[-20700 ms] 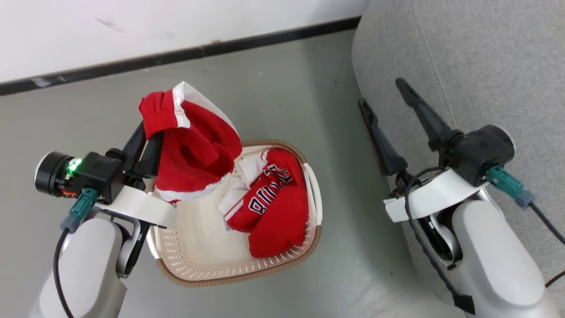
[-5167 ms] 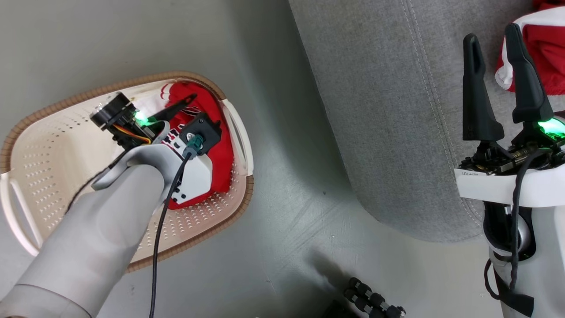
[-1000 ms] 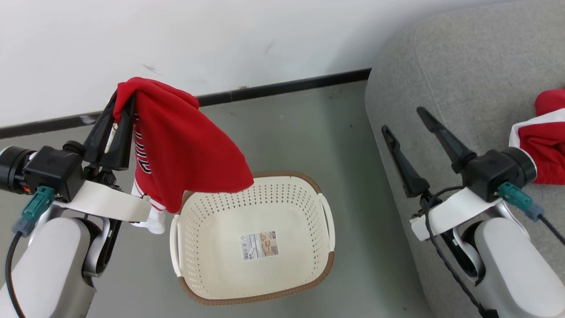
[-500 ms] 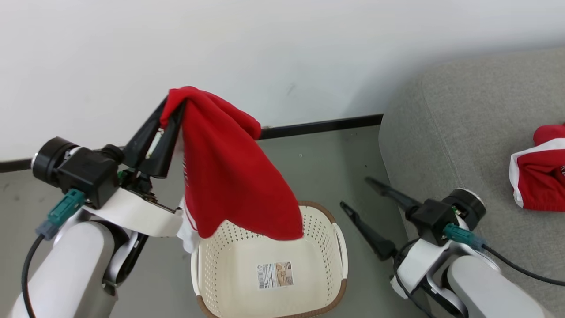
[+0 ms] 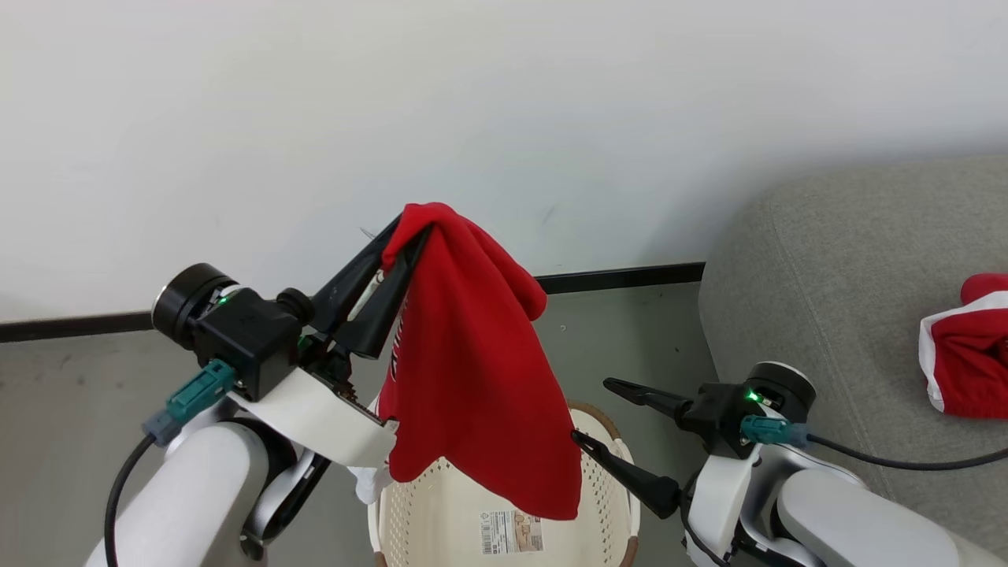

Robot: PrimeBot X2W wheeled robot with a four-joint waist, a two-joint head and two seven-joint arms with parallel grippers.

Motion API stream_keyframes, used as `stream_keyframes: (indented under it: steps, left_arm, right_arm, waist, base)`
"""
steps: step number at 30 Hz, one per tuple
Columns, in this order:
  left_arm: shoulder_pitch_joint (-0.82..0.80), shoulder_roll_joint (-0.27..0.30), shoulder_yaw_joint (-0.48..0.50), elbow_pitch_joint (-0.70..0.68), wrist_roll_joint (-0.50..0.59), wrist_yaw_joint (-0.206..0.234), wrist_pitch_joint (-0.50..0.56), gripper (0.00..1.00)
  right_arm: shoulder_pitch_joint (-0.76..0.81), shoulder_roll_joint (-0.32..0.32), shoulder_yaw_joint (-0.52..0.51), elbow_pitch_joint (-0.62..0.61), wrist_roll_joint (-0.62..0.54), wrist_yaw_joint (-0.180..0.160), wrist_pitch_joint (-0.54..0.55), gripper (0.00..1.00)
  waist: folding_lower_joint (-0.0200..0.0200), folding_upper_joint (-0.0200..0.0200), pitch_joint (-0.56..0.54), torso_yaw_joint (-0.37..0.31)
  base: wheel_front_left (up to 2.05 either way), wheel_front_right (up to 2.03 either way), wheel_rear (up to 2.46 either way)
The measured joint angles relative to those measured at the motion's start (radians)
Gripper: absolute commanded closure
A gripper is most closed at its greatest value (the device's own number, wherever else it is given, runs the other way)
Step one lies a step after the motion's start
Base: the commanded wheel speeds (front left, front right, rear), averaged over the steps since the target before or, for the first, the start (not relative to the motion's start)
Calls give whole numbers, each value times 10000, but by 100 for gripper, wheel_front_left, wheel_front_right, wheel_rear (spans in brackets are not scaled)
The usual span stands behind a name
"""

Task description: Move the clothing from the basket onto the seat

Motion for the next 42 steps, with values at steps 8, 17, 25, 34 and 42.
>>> stream_keyframes:
  steps: [8,17,25,34,42]
  left_arm:
    - [-1,-217,-462,-351,-88,-109,349,100]
    - [-1,-485,-825,-466,-297,-171,755,100]
    - [3,-546,-855,-504,-443,-146,995,100]
    - [829,-523,-288,19,-754,380,1081,100]
    - [1605,-631,-88,608,-1126,662,1005,0]
  right_arm:
    - [-1024,-499,1712,-284,1463,0,261,0]
    - [-2045,-443,3825,-709,3112,2,454,0]
    - [-2283,-284,3852,-575,3321,2,153,100]
    - [-2242,-585,3597,-571,3887,2,-291,100]
    - [-1920,-1361,2311,-242,4437,2,-468,100]
  waist:
    - [0,0,-402,331]
    - [0,0,-735,741]
    - [0,0,-885,953]
    - [0,0,-913,912]
    - [0,0,-883,642]
  base:
    - [0,0,0]
    - [0,0,0]
    - [0,0,0]
    - [0,0,0]
    - [0,0,0]
